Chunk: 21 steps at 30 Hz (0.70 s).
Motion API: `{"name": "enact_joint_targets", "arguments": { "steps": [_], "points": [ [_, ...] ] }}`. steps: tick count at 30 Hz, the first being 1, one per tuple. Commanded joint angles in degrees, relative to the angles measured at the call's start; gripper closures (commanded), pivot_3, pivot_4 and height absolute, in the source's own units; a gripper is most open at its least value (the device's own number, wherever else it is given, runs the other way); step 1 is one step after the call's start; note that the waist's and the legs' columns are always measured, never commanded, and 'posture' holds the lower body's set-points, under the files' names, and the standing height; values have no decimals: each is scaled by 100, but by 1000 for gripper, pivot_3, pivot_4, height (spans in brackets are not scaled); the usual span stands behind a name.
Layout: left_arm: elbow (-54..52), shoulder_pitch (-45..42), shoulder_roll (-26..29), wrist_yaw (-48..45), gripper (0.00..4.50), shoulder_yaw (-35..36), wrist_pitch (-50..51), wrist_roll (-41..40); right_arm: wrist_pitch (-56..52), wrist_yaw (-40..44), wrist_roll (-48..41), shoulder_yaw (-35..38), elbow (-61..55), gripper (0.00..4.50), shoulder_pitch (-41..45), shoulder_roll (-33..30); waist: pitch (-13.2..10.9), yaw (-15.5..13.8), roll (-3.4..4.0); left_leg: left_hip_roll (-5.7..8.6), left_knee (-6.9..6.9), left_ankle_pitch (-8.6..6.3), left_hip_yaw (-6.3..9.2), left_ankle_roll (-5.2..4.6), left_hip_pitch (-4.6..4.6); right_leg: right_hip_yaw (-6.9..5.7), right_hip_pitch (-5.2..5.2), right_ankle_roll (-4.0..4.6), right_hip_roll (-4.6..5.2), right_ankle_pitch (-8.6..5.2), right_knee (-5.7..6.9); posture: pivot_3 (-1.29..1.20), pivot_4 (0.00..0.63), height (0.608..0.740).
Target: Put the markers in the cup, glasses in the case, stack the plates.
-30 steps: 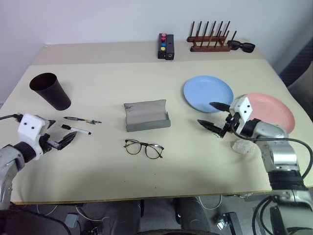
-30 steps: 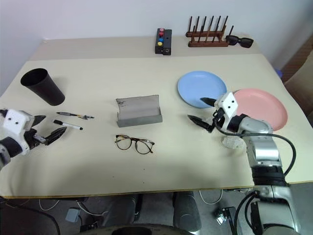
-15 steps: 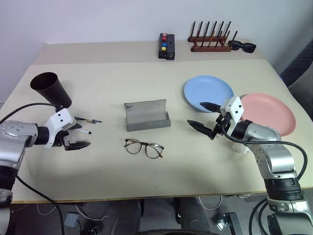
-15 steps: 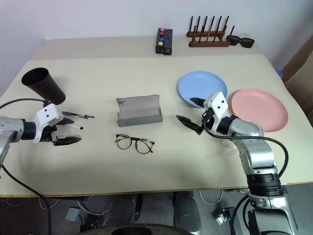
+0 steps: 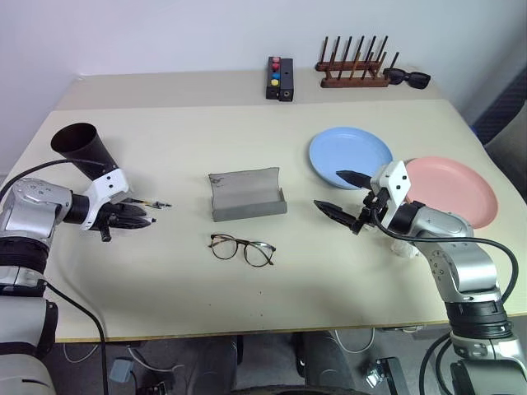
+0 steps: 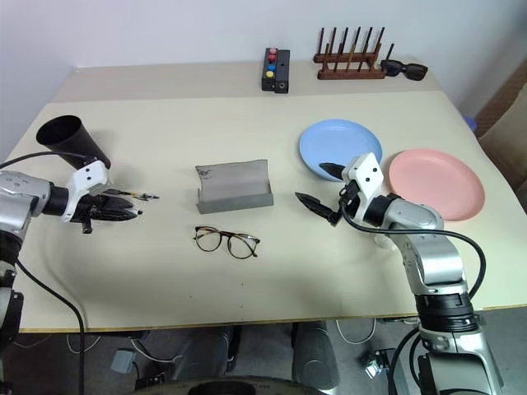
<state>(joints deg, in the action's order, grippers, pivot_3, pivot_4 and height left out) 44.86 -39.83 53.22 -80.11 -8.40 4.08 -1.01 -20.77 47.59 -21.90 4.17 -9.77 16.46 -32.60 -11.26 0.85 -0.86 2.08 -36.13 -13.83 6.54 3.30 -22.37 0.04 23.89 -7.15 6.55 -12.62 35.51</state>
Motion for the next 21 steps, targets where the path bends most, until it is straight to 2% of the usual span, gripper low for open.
{"name": "enact_joint_targets", "arguments": {
  "steps": [1,5,8,13,17,21],
  "points": [
    [-118,300,-97,-174,4473,-50,-14,9,-242,196,-372,-17,-579,0,-2,-100,1,3,2,0,0,0,0,0,0,0,0,0,0,0,0,0,150,734],
    [-471,571,-75,-89,4473,123,15,-89,-563,431,-638,-232,-978,0,5,-134,3,7,6,-1,0,0,1,0,1,0,0,0,1,0,1,0,150,734],
    [-1126,997,7,-38,4473,475,242,-386,-649,625,-644,-739,-1246,0,133,-35,4,18,7,0,-1,0,1,0,1,1,-1,0,2,-1,0,0,150,734],
    [-2863,1604,-61,349,4473,1680,1377,-1633,-398,595,-450,-1246,-1136,0,388,327,-1,28,0,-3,1,0,4,0,-7,1,11,2,2,0,1,0,150,734],
    [-3973,1614,-354,1278,4473,2712,1928,-2468,-81,483,-188,-1439,-816,0,505,588,-3,-15,-17,-2,-6,0,12,1,-14,-2,11,1,2,0,0,0,150,734],
    [-4367,1269,-761,2498,4473,3270,1698,-2532,206,348,13,-1536,-539,0,649,890,-3,3,-16,0,-3,0,11,2,-9,-2,11,1,2,1,0,0,150,734]
  ]
}}
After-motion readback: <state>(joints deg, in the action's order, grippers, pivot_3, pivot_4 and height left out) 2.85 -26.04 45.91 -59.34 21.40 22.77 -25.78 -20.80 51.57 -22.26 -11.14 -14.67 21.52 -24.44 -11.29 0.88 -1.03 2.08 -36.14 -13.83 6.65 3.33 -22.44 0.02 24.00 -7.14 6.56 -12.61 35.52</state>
